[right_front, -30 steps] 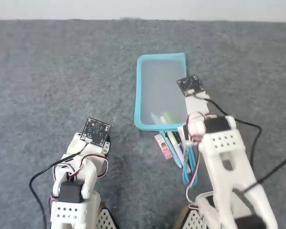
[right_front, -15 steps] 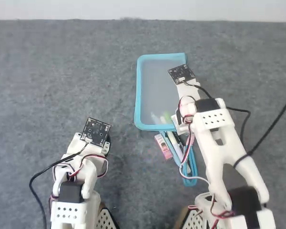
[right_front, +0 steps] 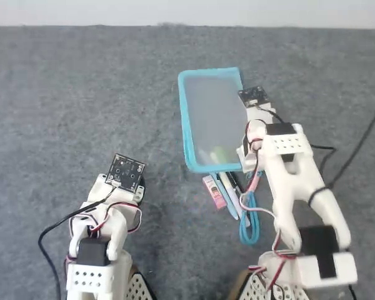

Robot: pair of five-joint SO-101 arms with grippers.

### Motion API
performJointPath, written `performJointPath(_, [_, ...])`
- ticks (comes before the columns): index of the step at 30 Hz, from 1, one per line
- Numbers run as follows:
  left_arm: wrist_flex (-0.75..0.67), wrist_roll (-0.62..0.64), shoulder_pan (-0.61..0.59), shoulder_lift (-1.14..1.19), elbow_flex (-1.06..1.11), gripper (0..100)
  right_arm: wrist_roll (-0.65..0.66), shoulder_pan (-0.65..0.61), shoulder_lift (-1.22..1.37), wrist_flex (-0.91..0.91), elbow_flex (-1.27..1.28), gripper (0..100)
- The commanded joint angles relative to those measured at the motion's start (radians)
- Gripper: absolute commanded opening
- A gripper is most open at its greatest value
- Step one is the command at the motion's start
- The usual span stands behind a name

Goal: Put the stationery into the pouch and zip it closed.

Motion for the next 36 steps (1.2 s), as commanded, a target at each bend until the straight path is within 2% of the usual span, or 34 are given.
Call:
performJointPath(1, [-0.035,0.014,-0.003,-0.023,-0.008,10,-0.04,-0.053,-0.225,0.091,-0.002,26.4])
performJointPath(4, [-0.035,0.014,-0.003,-0.023,-0.008,10,-0.046,-0.136,-0.302,0.09,0.092,26.4])
performJointPath(7, [-0.032,0.014,-0.003,-0.023,-0.008,10,-0.048,-0.185,-0.272,0.025,0.187,26.4])
performJointPath(17, [-0.032,0.014,-0.008,-0.023,-0.008,10,-0.052,-0.105,-0.005,-0.088,0.212,26.3])
performJointPath(23, [-0.032,0.014,-0.008,-0.023,-0.008,10,-0.137,-0.093,0.084,-0.081,0.17,26.2])
performJointPath(25, [-0.032,0.014,-0.008,-0.023,-0.008,10,-0.14,-0.096,0.091,-0.085,0.17,23.2])
performJointPath(31, [-0.032,0.014,-0.008,-0.023,-0.008,10,-0.133,-0.054,0.09,-0.073,0.126,0.2])
performJointPath(36, [-0.034,0.014,-0.008,-0.023,-0.008,10,-0.098,0.05,0.088,0.088,-0.009,2.2])
